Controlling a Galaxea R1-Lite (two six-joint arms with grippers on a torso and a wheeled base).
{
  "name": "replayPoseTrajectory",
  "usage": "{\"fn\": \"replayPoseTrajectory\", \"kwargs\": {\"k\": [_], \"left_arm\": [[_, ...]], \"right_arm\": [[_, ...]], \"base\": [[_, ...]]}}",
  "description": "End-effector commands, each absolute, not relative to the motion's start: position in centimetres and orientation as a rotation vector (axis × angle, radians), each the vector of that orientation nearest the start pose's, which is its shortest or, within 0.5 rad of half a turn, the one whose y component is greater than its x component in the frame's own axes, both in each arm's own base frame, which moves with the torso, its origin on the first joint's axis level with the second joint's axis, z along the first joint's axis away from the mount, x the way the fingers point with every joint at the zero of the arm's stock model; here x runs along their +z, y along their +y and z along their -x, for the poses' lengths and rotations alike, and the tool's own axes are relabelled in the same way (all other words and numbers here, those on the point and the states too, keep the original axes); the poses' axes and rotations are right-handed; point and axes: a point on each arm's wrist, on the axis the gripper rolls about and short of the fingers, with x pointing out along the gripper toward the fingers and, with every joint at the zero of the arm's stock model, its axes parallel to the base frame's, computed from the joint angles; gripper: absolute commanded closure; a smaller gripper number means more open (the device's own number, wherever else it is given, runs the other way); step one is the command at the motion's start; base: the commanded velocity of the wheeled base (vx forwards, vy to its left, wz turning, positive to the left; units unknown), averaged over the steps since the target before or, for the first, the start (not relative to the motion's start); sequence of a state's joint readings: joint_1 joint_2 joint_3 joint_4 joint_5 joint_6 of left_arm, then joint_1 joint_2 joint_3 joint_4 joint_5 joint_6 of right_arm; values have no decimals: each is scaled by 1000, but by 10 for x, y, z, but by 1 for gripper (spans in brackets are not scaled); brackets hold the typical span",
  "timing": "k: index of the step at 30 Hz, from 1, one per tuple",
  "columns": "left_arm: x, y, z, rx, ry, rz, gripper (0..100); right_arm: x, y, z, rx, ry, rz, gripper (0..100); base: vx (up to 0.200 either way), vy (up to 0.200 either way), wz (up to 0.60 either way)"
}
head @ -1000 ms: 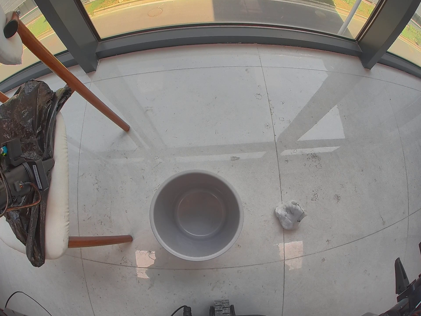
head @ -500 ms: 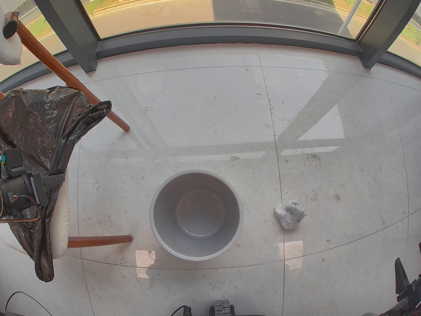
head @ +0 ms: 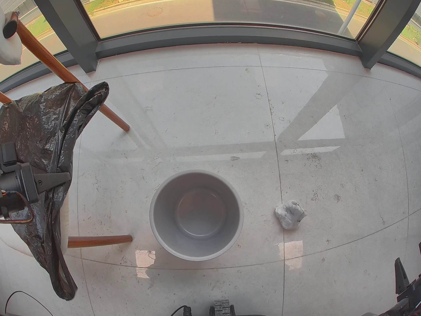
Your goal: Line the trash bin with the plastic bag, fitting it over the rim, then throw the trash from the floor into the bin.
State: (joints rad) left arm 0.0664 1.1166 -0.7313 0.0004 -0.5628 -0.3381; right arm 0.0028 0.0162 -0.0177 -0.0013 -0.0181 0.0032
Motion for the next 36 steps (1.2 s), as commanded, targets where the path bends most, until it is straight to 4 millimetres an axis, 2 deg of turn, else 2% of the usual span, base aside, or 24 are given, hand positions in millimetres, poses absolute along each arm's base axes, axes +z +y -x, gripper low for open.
{"fn": "replayPoseTrajectory", "kwargs": {"k": [1, 7, 18, 28, 31, 36], "left_arm": [[267, -21, -118, -609, 423, 501, 100], [291, -46, -106, -841, 473, 589, 100], [295, -77, -104, -1069, 578, 562, 100], [294, -110, -104, -1384, 693, 509, 100], [294, -114, -101, -1411, 708, 501, 100], [280, -124, -109, -1404, 783, 492, 100]], "right_arm": [[76, 0, 22, -15, 5, -3, 0], [76, 0, 22, -15, 5, -3, 0], [76, 0, 22, -15, 5, -3, 0], [76, 0, 22, -15, 6, -1, 0], [76, 0, 22, -15, 5, -1, 0], [76, 0, 22, -15, 5, -3, 0]], "base": [[0, 0, 0], [0, 0, 0], [0, 0, 0], [0, 0, 0], [0, 0, 0], [0, 0, 0]]}}
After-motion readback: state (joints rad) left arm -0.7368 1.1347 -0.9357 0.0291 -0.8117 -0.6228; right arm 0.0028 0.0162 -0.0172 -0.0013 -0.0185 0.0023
